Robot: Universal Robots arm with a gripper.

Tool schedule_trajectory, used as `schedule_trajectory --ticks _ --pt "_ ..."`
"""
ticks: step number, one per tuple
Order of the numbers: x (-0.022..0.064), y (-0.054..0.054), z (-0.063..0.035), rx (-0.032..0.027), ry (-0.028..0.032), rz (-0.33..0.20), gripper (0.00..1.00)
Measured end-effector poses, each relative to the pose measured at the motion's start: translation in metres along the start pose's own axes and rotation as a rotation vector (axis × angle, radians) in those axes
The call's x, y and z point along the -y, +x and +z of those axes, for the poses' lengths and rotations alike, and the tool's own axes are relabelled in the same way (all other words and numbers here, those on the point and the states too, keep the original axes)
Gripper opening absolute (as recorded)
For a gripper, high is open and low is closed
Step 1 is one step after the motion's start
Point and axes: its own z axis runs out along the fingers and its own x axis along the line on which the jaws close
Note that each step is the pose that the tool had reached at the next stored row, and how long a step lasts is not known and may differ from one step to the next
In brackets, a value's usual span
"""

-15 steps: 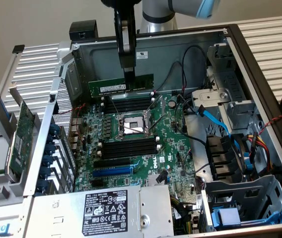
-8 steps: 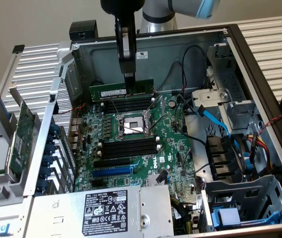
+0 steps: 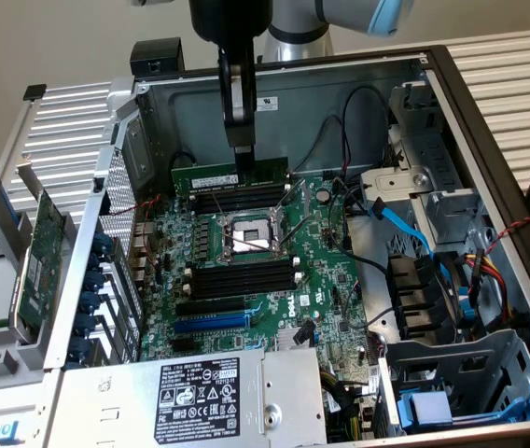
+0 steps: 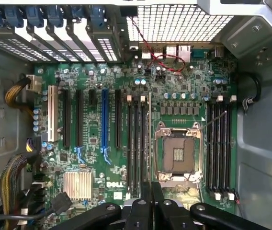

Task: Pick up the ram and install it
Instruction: 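Insert the ram into the slot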

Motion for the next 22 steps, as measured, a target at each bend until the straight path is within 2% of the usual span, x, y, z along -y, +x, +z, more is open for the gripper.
schedule_trajectory --ticks 5,10,22 --pt "0.0000 -0.0021 0.0028 -0.0001 0.0010 0.010 0.12" --pt "0.0000 -0.0001 0.0049 0.0004 0.0070 0.020 0.12" --pt "-0.0006 0.0045 0.0102 0.0002 0.0077 0.023 0.12"
